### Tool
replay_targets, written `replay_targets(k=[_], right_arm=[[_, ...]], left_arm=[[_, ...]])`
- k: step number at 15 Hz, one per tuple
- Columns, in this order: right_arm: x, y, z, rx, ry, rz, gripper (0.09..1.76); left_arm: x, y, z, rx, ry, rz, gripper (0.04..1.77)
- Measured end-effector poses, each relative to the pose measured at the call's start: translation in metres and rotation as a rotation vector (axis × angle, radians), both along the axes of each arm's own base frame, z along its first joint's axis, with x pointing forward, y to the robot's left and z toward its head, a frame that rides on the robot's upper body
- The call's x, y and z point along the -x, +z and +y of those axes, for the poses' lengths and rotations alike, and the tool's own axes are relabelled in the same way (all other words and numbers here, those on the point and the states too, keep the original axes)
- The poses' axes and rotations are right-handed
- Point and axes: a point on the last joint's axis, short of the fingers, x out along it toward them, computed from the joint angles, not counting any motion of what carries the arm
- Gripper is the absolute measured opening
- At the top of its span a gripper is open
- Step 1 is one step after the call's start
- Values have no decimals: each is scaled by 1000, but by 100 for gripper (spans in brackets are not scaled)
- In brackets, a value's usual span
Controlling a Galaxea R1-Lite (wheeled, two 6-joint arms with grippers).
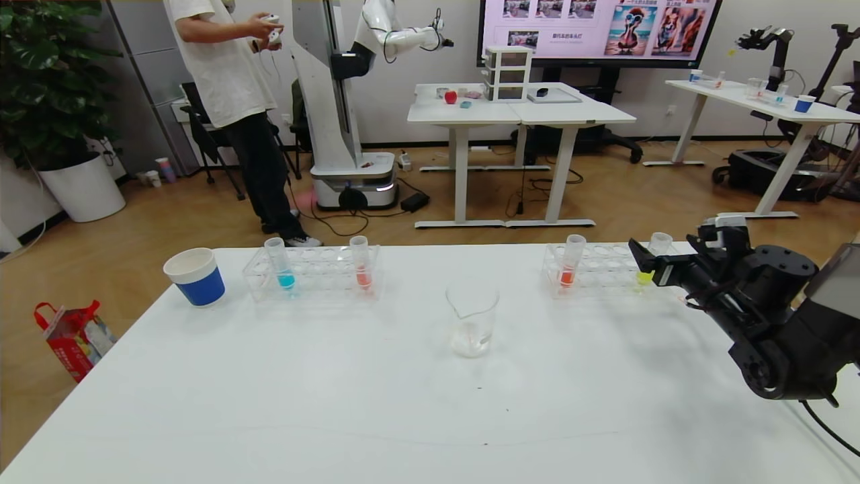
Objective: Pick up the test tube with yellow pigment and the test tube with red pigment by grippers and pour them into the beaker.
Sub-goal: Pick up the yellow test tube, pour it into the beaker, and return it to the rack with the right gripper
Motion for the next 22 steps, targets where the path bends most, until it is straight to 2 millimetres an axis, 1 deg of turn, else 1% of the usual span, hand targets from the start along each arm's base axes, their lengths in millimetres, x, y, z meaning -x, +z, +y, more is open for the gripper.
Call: replay_targets(k=[3, 5, 6, 7, 8, 9, 10, 12, 13, 17, 20, 22], right_arm=[[-14, -7, -2, 2, -2, -17, 174], [-18, -10, -3, 3, -3, -22, 174], [-20, -11, -3, 3, -3, -25, 166], [-23, -12, -3, 3, -3, -28, 140], [-24, -13, -2, 3, -2, -29, 101], [-25, -14, -2, 3, 3, -28, 57], [-25, -15, -1, 3, 4, -28, 39], [-26, -16, -1, 3, 6, -25, 62], [-26, -16, 0, 3, 10, -25, 51], [-25, -9, 1, 4, 9, -40, 51], [-22, 6, 1, 11, 8, -42, 51], [-18, 24, 2, 12, 11, -30, 51]], left_arm=[[0, 0, 0, 0, 0, 0, 175], [0, 0, 0, 0, 0, 0, 175], [0, 0, 0, 0, 0, 0, 175], [0, 0, 0, 0, 0, 0, 175], [0, 0, 0, 0, 0, 0, 175], [0, 0, 0, 0, 0, 0, 175], [0, 0, 0, 0, 0, 0, 175], [0, 0, 0, 0, 0, 0, 175], [0, 0, 0, 0, 1, 0, 175], [0, 0, 0, 0, 0, 0, 175], [0, 0, 0, 0, 0, 0, 175], [0, 0, 0, 0, 0, 0, 175]])
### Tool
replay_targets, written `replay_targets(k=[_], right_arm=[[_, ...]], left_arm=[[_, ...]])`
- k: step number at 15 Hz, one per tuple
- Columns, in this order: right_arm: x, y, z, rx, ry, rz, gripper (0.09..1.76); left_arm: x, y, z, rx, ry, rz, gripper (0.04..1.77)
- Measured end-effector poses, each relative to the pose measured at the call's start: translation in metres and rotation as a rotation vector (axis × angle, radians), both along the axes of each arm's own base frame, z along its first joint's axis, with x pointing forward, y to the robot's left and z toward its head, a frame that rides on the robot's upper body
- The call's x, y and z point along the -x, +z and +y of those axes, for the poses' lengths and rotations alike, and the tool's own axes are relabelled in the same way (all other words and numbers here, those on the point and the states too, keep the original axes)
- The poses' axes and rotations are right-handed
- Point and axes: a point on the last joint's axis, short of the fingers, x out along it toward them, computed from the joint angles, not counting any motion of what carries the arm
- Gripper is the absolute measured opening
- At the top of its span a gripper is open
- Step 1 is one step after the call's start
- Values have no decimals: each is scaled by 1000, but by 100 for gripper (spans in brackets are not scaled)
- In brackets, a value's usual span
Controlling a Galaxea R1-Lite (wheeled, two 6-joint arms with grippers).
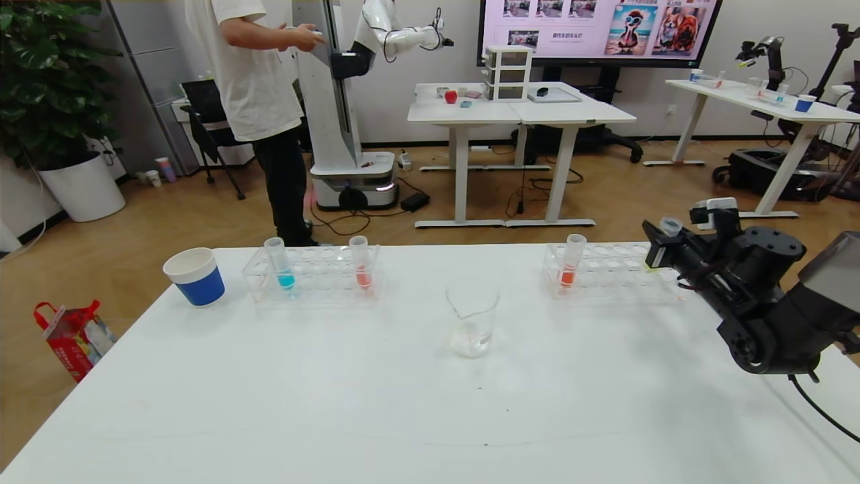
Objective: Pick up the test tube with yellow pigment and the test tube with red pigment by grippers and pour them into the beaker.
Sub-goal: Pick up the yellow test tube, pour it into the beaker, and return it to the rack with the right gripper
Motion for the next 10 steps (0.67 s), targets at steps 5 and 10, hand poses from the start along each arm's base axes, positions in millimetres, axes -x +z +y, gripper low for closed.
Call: replay_targets(k=[5, 10], right_arm=[[11, 50, 2, 11, 33, -6, 51], [16, 76, 16, 49, 96, -50, 51]], left_arm=[[0, 0, 0, 0, 0, 0, 175], [0, 0, 0, 0, 0, 0, 175]])
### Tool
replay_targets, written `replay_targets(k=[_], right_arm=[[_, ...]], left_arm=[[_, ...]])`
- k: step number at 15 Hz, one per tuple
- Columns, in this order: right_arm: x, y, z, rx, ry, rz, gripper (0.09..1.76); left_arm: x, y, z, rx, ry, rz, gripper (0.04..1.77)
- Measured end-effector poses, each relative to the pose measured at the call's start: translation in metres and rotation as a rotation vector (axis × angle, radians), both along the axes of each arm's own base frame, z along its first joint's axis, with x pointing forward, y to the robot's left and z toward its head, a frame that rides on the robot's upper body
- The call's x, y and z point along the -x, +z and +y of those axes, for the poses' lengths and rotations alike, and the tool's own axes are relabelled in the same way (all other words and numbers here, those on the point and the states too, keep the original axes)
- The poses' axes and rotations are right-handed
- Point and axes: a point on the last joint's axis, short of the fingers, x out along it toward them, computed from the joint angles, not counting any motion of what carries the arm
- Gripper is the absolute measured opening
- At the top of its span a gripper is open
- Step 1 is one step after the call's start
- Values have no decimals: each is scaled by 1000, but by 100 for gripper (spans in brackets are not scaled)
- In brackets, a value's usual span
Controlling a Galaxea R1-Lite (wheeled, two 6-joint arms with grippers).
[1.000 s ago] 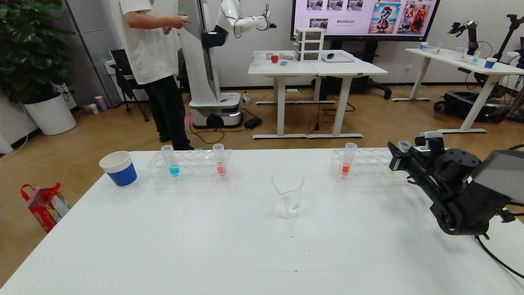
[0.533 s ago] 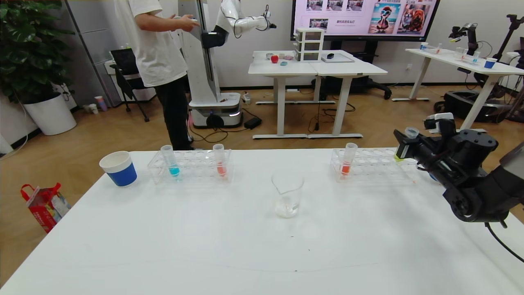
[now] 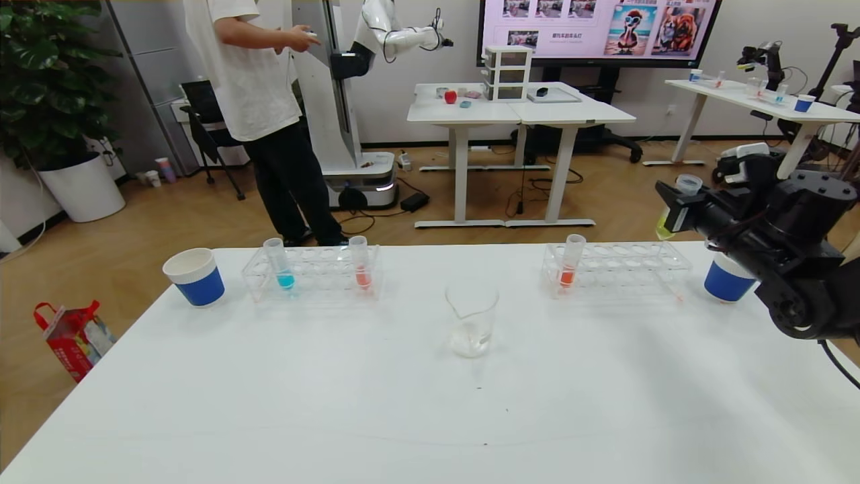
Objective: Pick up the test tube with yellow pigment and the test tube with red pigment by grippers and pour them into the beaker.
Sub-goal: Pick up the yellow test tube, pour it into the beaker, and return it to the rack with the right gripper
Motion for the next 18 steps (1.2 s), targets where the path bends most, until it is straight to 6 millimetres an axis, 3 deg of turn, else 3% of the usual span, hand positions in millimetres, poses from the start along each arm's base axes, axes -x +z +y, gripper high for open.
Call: replay_targets(k=[3, 6, 10, 18], right_arm=[[-4, 17, 34, 64, 75, -46, 51], [-3, 27, 81, 159, 173, -102, 51], [-7, 19, 131, 335, 337, -186, 51], [-15, -16, 171, 589, 592, -413, 51]], left_arm=[[0, 0, 0, 1, 0, 0, 175], [0, 0, 0, 0, 0, 0, 175], [0, 0, 0, 1, 0, 0, 175], [0, 0, 0, 1, 0, 0, 175]])
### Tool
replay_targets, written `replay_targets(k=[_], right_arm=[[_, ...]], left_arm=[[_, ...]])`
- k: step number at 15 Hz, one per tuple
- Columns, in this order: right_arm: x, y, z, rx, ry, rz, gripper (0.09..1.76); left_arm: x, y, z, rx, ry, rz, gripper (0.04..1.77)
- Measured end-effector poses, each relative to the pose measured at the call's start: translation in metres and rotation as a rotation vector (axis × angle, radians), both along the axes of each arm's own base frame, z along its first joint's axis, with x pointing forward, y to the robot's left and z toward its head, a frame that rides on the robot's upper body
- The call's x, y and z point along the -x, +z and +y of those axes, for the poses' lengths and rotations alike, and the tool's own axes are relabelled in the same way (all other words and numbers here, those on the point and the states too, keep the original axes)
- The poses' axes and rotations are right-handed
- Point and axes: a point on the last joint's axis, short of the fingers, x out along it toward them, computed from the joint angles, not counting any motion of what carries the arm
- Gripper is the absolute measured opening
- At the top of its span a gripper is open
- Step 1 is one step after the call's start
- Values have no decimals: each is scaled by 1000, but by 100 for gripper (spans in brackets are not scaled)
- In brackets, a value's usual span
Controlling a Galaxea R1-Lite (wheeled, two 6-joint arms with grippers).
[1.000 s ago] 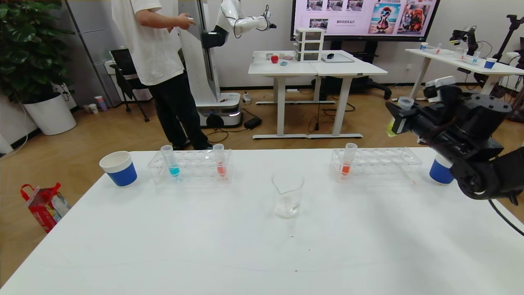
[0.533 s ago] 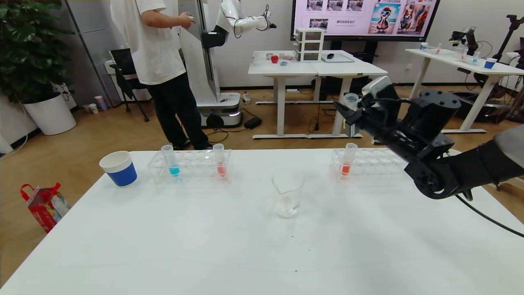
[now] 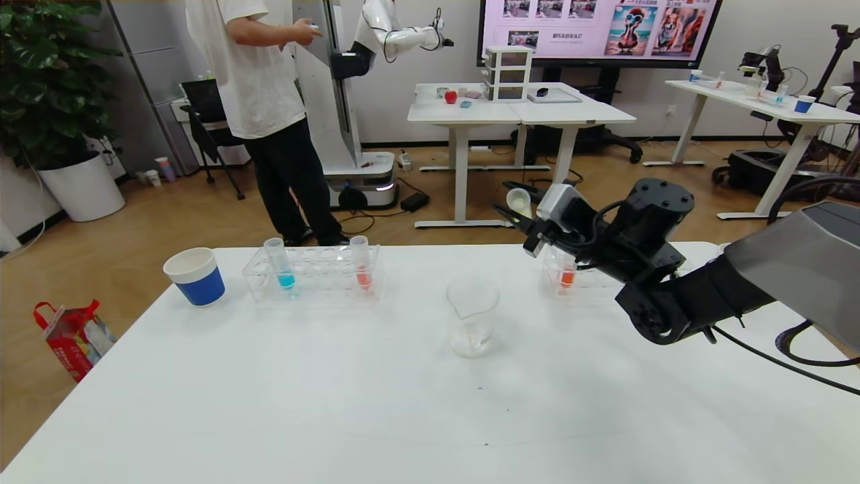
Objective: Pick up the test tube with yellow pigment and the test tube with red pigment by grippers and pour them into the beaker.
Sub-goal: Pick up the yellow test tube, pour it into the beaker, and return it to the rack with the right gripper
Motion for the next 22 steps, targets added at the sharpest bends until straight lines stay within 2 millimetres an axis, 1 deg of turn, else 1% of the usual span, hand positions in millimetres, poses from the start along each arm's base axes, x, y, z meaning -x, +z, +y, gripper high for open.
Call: replay_targets(k=[3, 4, 10, 15, 18, 22], right_arm=[[3, -7, 12, 17, 51, -90, 51], [4, -11, 14, 48, 70, -120, 51], [2, -26, 12, 239, 143, -322, 51], [3, -30, 13, 328, 169, -400, 51], [3, -31, 14, 374, 151, -470, 51], [8, -40, 17, 449, 143, -526, 51]], left_arm=[[0, 0, 0, 0, 0, 0, 175], [0, 0, 0, 0, 0, 0, 175], [0, 0, 0, 0, 0, 0, 175], [0, 0, 0, 0, 0, 0, 175], [0, 0, 0, 0, 0, 0, 175], [0, 0, 0, 0, 0, 0, 175]])
